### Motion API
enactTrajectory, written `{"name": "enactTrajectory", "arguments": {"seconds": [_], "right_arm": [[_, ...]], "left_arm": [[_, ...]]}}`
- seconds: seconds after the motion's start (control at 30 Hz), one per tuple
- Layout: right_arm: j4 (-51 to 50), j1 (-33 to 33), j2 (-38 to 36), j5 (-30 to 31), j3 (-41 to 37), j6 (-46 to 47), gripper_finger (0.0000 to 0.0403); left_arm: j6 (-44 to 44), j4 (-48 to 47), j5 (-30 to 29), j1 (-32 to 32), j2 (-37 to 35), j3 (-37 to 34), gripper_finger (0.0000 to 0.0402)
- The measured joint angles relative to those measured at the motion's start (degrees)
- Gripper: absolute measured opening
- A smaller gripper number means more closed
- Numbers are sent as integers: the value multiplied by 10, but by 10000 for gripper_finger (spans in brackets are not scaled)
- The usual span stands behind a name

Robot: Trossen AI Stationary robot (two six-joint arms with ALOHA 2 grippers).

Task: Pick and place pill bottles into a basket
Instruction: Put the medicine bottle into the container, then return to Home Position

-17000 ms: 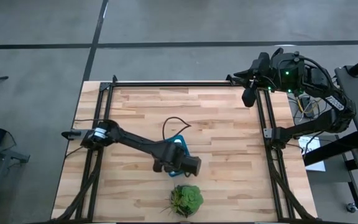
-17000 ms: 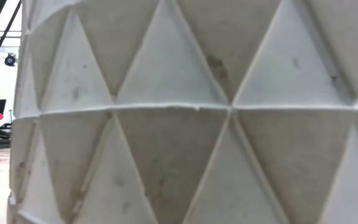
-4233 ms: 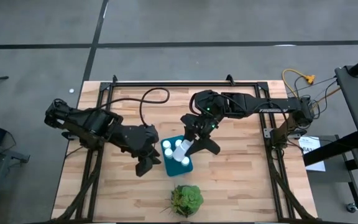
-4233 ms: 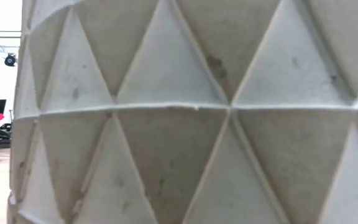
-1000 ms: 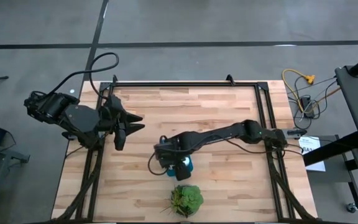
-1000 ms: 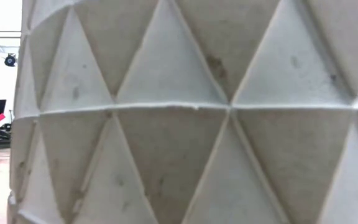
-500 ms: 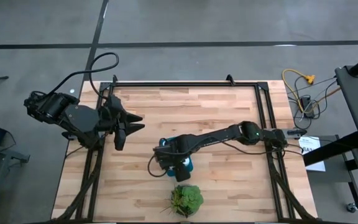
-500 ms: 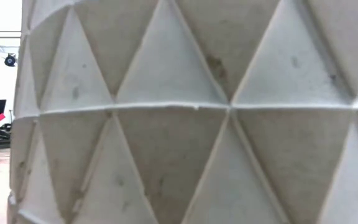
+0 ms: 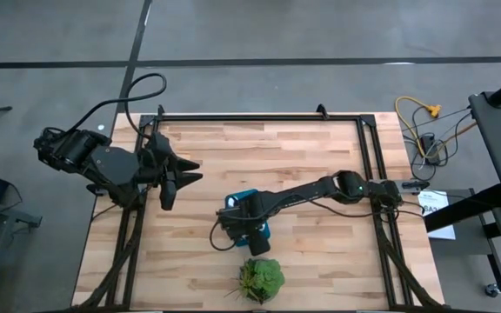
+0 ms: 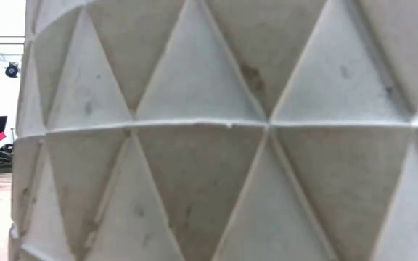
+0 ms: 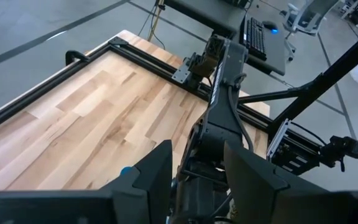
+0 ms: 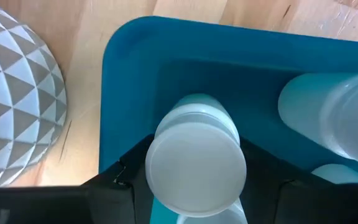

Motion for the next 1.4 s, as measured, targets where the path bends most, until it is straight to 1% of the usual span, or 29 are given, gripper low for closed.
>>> {"name": "enactTrajectory", "arguments": {"seconds": [0.33,0.6,0.63,0.67,0.8,0.87,0.93,1.07,1.2,1.33,1.4], "right_arm": [[26,0,0,0,0,5,162],[33,0,0,29,0,15,162],[33,0,0,34,0,15,170],[34,0,0,41,0,16,186],[34,0,0,61,0,31,262],[36,0,0,61,0,35,284],[35,0,0,61,0,36,294],[35,1,-1,55,0,54,293],[34,1,-13,3,8,66,283],[34,2,-51,-29,29,90,272],[45,3,-78,-30,38,91,267]], "left_arm": [[-2,7,0,0,1,0,128],[-2,10,0,0,1,0,128],[-2,10,0,0,1,0,128],[-2,10,0,0,1,0,128],[-2,10,0,0,1,0,128],[-2,10,0,0,1,0,128],[-2,10,0,0,1,0,128],[0,10,0,0,1,0,128],[16,6,1,-2,-1,0,128],[20,5,2,-14,-17,0,128],[32,6,1,-23,-27,0,128]]}}
